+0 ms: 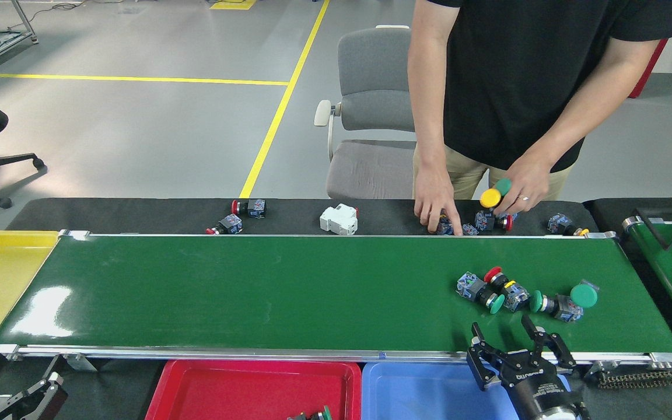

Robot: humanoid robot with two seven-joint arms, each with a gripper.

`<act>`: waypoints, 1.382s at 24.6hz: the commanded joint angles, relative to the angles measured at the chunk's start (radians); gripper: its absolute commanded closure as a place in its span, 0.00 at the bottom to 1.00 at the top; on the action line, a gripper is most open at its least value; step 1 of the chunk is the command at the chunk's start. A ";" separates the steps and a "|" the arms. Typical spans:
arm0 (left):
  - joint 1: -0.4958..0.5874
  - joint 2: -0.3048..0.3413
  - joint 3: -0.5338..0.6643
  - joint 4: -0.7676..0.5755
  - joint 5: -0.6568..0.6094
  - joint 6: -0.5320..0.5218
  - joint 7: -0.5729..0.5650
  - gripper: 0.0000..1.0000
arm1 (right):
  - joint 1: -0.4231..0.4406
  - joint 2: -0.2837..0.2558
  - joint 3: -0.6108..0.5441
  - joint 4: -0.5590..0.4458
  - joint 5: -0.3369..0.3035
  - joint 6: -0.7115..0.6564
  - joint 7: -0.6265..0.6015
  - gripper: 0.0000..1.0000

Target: Pick switch part from conveyor to tray

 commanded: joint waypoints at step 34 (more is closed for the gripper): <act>-0.070 0.004 -0.056 -0.005 -0.038 -0.001 0.002 0.00 | -0.305 0.081 0.128 0.354 0.001 0.027 -0.006 0.75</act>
